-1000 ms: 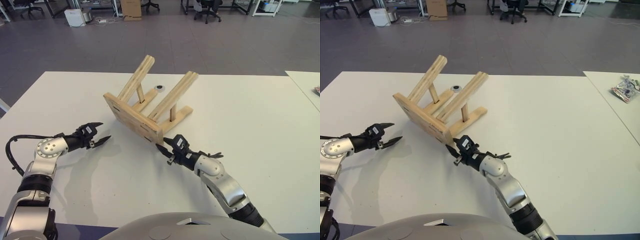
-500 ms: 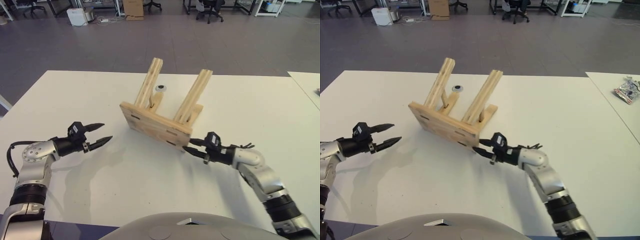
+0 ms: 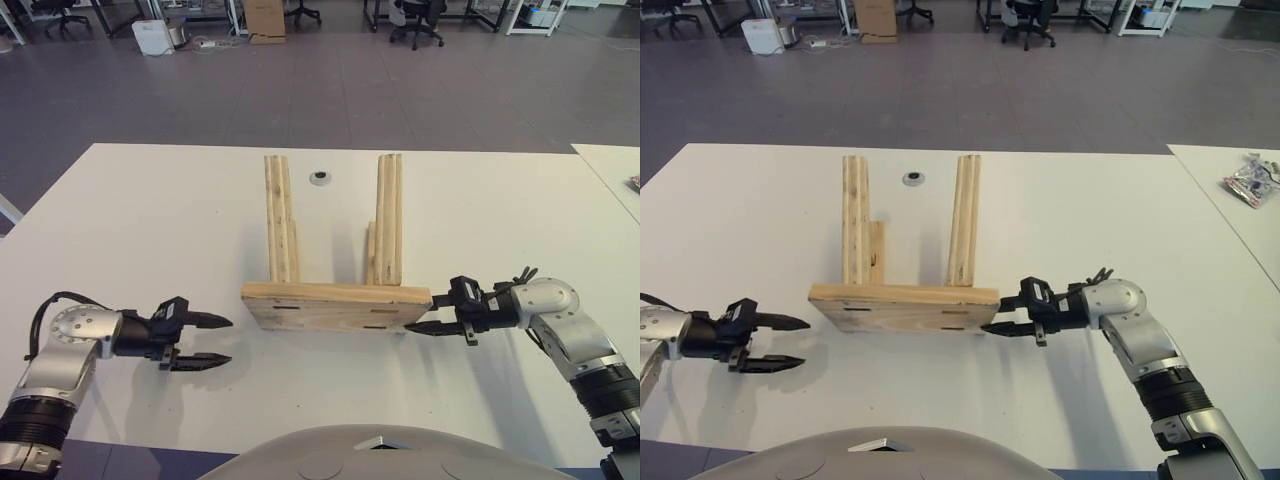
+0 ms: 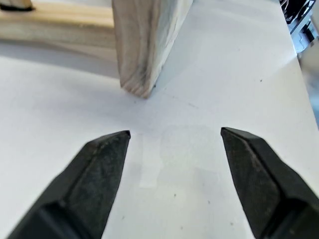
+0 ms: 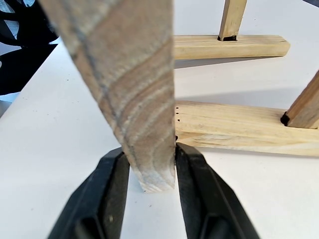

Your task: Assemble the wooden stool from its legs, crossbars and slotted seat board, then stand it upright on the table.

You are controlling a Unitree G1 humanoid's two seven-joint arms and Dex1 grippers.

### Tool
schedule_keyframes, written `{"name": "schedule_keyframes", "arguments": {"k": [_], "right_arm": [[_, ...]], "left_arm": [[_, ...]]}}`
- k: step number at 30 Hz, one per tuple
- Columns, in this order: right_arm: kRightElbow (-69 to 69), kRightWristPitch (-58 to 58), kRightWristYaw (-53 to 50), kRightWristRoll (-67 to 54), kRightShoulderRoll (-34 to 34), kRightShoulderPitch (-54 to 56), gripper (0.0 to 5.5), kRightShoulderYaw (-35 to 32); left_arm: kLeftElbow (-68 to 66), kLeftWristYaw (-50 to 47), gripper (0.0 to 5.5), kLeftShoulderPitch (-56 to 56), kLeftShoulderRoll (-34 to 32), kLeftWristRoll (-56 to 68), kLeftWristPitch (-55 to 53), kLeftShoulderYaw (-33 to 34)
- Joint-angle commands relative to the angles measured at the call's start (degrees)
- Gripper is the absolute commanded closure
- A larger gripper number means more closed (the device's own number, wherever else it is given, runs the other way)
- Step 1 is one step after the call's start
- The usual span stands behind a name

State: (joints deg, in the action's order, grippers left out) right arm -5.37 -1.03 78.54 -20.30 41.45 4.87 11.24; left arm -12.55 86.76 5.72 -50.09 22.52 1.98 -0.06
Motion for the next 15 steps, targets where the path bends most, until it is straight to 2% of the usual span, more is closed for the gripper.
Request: {"name": "schedule_keyframes", "arguments": {"k": [1, 12, 15], "right_arm": [[0.5, -1.5, -0.9, 1.1, -0.3, 0.0, 4.15, 0.2], [3.0, -2.9, -0.4, 1.0, -0.8, -1.5, 4.15, 1.5], [3.2, -3.4, -0.4, 0.9, -0.8, -2.4, 4.15, 1.8]], "left_arm": [[1.9, -2.9, 2.11, -2.8, 3.8, 0.2, 0.1, -0.4], [-1.9, -5.2, 2.11, -8.1, 10.3, -2.7, 4.0, -3.3], [-2.2, -4.5, 2.85, -8.1, 11.1, -2.7, 4.1, -4.1]]}}
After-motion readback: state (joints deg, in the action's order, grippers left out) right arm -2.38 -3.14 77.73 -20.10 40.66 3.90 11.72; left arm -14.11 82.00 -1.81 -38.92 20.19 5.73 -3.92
